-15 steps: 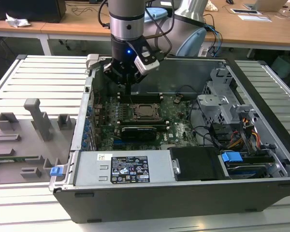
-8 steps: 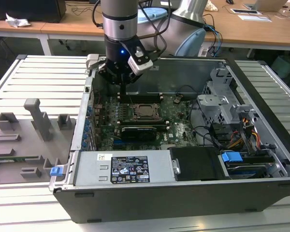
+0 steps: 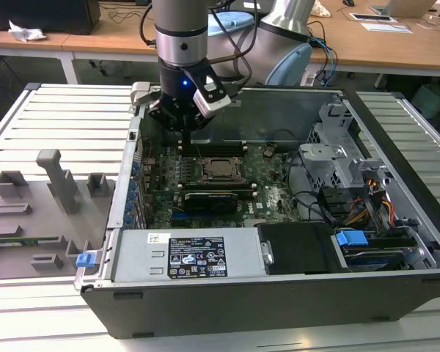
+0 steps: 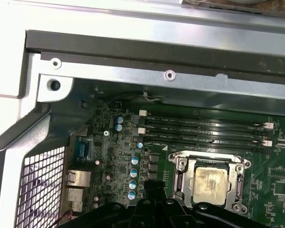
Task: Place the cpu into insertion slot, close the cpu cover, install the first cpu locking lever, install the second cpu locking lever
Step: 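Install the first cpu locking lever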
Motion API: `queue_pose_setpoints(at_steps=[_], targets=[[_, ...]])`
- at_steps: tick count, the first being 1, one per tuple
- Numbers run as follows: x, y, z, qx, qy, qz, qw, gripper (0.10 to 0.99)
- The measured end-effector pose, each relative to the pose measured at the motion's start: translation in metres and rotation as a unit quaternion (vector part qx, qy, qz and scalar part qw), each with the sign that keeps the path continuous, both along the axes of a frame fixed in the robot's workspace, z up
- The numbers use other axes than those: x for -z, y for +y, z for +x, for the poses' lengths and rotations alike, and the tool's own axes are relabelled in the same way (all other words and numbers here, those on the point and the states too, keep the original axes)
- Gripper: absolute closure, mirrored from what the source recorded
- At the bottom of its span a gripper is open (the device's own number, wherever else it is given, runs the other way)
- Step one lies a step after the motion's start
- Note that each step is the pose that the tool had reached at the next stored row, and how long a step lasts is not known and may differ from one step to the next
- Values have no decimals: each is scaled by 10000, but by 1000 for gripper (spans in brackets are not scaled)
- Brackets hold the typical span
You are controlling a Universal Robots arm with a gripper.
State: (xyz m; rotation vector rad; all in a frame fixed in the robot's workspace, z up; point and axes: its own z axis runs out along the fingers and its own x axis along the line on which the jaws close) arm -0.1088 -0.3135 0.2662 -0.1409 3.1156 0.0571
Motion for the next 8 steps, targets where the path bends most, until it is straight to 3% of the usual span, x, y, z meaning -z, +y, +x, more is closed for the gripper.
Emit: queue_pose_setpoints(at_steps=[8], targets=[[14,1,0,0,-1,1,10000,980]])
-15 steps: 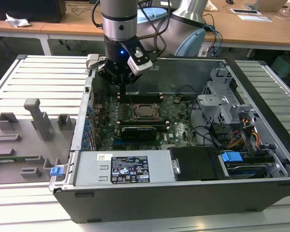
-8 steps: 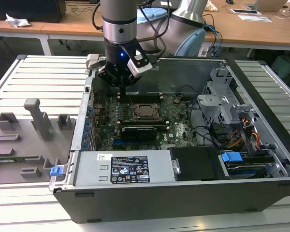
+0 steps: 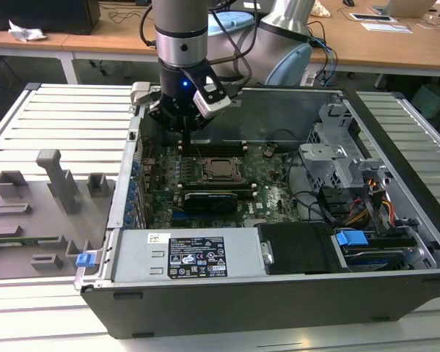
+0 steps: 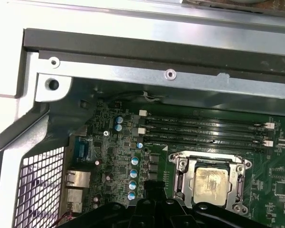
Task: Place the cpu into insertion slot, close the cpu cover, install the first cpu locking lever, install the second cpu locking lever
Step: 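Install the first cpu locking lever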
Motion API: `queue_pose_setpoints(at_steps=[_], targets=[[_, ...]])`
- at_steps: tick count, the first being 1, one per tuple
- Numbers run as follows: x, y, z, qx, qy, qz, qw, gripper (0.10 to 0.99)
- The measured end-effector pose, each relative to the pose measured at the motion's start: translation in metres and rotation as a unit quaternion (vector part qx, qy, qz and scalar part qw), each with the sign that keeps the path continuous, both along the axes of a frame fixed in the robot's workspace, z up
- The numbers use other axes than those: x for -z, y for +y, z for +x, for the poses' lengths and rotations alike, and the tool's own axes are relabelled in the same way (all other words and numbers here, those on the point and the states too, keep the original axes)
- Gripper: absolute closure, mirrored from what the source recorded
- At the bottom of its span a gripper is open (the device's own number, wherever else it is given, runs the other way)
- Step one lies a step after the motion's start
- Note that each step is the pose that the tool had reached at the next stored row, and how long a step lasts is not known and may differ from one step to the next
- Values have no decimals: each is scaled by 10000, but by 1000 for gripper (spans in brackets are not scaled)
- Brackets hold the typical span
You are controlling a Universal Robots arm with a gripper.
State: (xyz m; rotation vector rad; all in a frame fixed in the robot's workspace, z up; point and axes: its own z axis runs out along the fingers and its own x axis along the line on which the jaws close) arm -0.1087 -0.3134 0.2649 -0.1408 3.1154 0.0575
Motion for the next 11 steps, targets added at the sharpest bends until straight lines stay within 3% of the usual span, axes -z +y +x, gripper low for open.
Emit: queue_pose_setpoints(at_steps=[7,11], targets=[[12,39,0,0,1,-1,10000,980],[29,105,0,0,0,0,10000,980]])
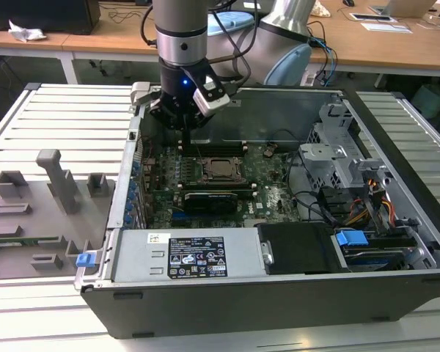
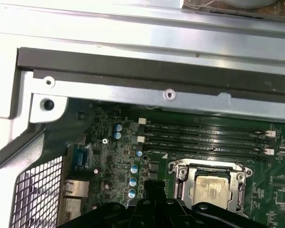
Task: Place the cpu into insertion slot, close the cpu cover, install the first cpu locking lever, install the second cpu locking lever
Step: 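Install the first cpu locking lever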
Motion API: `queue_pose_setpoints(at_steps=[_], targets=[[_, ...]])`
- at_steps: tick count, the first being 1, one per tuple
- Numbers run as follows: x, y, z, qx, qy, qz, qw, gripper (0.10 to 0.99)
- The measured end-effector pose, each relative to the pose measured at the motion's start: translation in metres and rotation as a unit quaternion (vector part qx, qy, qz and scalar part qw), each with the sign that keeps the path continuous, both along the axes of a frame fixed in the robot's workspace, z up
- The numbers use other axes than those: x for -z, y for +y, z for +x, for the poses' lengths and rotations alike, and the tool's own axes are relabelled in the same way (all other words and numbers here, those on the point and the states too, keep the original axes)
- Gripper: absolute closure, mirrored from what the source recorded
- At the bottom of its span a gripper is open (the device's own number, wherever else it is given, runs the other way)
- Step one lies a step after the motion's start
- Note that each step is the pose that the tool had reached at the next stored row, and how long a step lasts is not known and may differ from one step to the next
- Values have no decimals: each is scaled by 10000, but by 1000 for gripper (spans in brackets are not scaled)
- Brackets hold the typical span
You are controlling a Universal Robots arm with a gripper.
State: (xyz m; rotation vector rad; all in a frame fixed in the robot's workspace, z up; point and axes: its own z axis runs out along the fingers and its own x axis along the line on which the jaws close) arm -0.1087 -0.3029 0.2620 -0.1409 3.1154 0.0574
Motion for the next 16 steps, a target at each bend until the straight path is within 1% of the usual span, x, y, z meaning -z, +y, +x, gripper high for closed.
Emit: queue_pose_setpoints(at_steps=[2,5,7,10,12,15,16], targets=[[13,26,0,0,0,2,10000,980],[30,49,0,0,0,3,10000,980],[34,68,0,0,0,3,10000,980],[38,124,0,0,0,3,10000,980],[38,136,15,-1,0,3,10000,980],[39,147,63,0,0,3,10000,980],[39,147,119,0,0,3,10000,980]])
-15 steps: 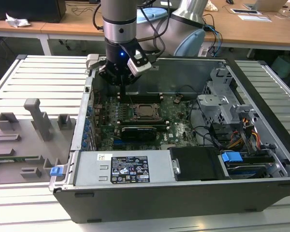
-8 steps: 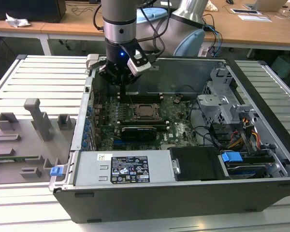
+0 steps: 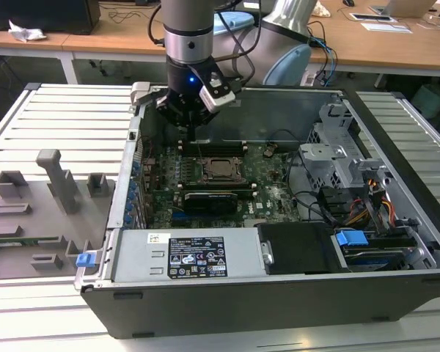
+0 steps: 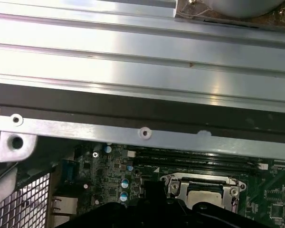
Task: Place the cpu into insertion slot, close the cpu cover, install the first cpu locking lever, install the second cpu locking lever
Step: 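Install the first cpu locking lever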
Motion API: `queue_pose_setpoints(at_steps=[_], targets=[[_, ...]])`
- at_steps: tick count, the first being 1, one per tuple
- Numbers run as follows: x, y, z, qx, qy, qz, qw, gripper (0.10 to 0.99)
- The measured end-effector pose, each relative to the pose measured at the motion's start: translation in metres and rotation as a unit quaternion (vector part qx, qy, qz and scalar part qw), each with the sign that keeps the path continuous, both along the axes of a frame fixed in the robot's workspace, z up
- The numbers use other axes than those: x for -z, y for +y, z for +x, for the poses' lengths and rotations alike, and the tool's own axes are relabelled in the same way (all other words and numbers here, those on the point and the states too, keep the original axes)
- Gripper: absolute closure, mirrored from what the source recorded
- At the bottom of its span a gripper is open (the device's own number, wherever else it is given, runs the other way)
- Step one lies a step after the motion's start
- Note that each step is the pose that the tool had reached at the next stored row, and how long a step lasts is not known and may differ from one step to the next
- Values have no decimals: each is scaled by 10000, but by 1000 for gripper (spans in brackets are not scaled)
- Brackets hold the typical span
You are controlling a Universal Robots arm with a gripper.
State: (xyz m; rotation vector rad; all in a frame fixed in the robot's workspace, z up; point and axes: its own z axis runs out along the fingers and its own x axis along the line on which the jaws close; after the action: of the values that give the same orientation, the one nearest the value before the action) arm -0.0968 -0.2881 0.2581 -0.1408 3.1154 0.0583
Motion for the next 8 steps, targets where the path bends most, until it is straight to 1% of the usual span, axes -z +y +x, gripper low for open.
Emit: queue_pose_setpoints(at_steps=[8], targets=[[4,0,203,0,0,0,10000,980]])
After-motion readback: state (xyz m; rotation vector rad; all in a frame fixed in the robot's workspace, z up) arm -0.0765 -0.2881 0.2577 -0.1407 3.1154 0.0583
